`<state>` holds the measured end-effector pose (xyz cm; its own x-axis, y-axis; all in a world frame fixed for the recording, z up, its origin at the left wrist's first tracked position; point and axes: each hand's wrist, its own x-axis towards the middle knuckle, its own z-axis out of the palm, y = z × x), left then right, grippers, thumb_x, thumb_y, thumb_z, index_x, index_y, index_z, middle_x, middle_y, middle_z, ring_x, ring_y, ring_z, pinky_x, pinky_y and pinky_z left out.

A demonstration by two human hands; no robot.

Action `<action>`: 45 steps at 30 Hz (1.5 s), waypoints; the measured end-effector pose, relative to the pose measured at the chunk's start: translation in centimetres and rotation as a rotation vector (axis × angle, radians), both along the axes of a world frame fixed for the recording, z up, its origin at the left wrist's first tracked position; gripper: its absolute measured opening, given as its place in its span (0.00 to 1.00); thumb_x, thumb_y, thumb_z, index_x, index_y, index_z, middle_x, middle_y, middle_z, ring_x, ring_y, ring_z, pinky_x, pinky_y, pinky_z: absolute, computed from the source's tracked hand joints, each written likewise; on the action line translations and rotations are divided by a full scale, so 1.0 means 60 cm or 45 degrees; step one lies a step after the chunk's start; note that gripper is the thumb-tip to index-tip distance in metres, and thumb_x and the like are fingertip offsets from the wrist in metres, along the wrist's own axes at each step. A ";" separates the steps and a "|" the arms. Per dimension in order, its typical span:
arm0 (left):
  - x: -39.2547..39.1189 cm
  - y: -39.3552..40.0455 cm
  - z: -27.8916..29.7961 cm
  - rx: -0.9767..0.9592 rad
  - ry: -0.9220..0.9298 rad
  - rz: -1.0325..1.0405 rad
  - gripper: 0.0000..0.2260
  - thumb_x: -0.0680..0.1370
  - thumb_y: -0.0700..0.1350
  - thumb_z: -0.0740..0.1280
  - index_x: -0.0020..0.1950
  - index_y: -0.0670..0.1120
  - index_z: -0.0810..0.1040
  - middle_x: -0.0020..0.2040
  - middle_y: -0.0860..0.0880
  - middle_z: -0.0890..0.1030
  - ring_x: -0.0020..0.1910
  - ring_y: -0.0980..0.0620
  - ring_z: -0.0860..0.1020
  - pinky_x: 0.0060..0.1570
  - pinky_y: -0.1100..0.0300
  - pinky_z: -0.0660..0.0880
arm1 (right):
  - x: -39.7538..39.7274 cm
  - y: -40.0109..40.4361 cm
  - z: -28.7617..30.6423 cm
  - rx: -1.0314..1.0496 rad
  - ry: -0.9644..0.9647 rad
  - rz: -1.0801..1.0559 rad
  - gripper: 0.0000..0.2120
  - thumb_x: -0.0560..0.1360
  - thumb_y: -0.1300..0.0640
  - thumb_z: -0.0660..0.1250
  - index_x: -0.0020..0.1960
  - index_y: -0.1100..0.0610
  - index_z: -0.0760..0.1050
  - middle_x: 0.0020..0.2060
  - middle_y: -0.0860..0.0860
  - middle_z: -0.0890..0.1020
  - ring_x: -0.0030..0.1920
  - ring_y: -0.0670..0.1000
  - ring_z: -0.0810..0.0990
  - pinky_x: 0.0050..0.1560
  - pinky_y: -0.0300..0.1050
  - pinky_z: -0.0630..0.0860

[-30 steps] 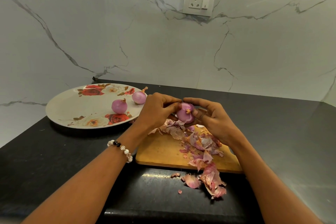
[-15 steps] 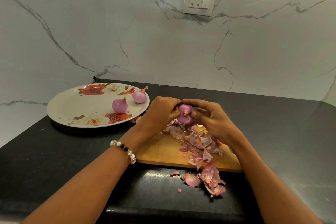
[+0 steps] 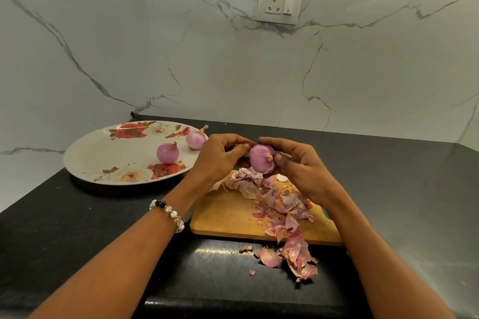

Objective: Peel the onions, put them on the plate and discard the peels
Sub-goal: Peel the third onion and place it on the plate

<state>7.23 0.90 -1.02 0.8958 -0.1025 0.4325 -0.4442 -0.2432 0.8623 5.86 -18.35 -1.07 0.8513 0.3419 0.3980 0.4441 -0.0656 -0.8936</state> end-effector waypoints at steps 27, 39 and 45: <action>-0.001 -0.023 -0.014 -0.214 0.028 0.057 0.06 0.80 0.41 0.63 0.54 0.47 0.79 0.44 0.52 0.82 0.40 0.58 0.81 0.40 0.67 0.78 | -0.003 0.010 0.006 0.586 0.270 0.250 0.17 0.70 0.57 0.69 0.58 0.58 0.83 0.58 0.57 0.83 0.61 0.57 0.81 0.54 0.46 0.81; -0.015 -0.029 0.007 -0.906 0.574 -0.302 0.11 0.81 0.34 0.58 0.49 0.39 0.80 0.41 0.43 0.80 0.36 0.51 0.76 0.36 0.63 0.78 | -0.010 0.016 0.007 0.719 0.293 0.275 0.15 0.69 0.55 0.68 0.53 0.57 0.86 0.56 0.55 0.85 0.56 0.55 0.84 0.49 0.44 0.82; -0.014 -0.020 0.000 -0.218 0.152 0.002 0.06 0.79 0.40 0.64 0.51 0.46 0.81 0.41 0.49 0.83 0.38 0.53 0.82 0.41 0.63 0.80 | -0.007 0.005 0.012 0.695 0.269 0.163 0.14 0.74 0.57 0.63 0.52 0.56 0.86 0.54 0.54 0.85 0.53 0.54 0.84 0.45 0.42 0.82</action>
